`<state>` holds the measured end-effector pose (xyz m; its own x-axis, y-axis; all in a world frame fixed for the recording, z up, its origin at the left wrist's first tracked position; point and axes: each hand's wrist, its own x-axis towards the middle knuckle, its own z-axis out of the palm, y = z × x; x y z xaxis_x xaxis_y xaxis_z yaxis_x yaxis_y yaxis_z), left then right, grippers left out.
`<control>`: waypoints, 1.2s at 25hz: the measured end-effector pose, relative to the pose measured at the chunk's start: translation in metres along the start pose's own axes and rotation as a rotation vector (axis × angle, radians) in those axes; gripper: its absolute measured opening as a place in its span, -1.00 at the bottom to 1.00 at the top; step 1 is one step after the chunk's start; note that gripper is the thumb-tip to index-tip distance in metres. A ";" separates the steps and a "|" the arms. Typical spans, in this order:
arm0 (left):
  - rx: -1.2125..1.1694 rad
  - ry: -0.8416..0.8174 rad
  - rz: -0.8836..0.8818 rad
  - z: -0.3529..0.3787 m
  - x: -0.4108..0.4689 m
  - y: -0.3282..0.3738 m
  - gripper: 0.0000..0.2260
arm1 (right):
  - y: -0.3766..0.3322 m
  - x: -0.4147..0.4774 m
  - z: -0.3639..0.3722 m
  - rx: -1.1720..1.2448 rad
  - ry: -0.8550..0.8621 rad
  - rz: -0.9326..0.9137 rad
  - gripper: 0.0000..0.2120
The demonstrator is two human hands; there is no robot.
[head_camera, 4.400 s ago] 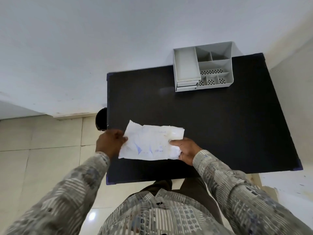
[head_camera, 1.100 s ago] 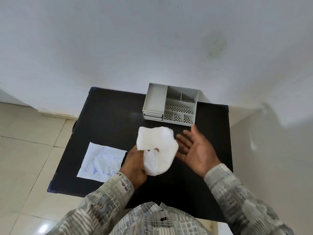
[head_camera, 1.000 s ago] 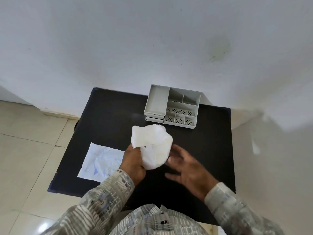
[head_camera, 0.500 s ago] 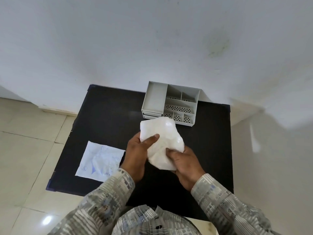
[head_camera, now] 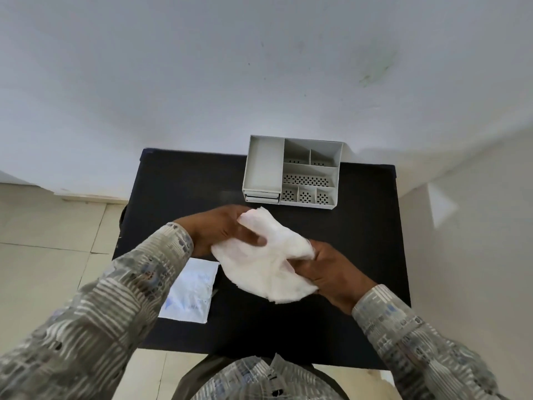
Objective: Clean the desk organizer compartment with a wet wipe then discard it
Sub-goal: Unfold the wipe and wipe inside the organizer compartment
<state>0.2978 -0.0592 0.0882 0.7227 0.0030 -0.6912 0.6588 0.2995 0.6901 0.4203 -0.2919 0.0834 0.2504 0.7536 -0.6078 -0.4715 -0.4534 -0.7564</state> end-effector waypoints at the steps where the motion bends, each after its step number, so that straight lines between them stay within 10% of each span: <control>1: 0.094 -0.018 -0.013 -0.003 0.004 0.000 -0.71 | -0.002 0.002 -0.002 -0.014 0.003 -0.006 -0.75; 10: 0.220 0.057 0.017 -0.032 0.045 0.012 -0.82 | 0.008 0.016 0.032 0.475 0.078 0.038 -0.60; 20: -0.516 0.742 -0.145 -0.051 0.132 -0.016 -0.72 | 0.033 0.051 0.039 0.962 0.559 -0.012 -0.69; 30: -0.699 0.653 -0.125 -0.054 0.139 -0.027 -0.90 | 0.031 0.073 0.053 0.951 0.613 -0.070 -0.64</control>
<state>0.3696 -0.0158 -0.0380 0.2582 0.3997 -0.8795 0.2970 0.8334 0.4660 0.3792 -0.2252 0.0287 0.5502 0.2841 -0.7852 -0.8259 0.3237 -0.4616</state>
